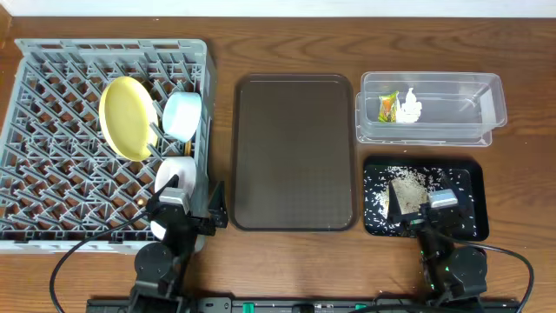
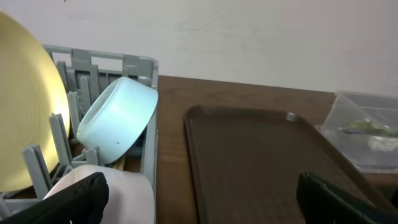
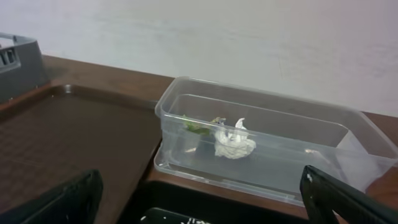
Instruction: Sort waste into correct bins and load items into the dishwasher
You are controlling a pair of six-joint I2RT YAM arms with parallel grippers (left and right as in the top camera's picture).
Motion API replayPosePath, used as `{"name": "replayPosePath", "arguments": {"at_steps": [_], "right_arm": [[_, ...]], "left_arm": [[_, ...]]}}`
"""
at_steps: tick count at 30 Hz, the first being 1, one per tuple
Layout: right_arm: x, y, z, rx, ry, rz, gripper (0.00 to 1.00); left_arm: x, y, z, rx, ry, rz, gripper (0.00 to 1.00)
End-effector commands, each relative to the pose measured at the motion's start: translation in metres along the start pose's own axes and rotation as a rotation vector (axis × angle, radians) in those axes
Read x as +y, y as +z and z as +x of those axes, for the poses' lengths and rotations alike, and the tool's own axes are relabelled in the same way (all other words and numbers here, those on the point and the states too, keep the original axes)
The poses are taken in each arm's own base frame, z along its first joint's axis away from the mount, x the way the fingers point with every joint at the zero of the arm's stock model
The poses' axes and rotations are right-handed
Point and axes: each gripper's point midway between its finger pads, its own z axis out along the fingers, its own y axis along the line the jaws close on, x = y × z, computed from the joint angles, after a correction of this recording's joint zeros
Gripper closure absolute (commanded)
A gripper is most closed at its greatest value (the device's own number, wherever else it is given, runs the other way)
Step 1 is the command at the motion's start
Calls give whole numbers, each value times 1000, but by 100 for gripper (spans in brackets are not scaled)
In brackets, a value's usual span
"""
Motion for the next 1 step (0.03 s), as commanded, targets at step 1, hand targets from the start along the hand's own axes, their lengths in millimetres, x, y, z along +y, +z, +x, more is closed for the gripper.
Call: {"name": "replayPosePath", "arguments": {"at_steps": [1], "right_arm": [[-2,0,1,2,-9,7,1]], "left_arm": [[2,1,16,53,15,-4,4]]}}
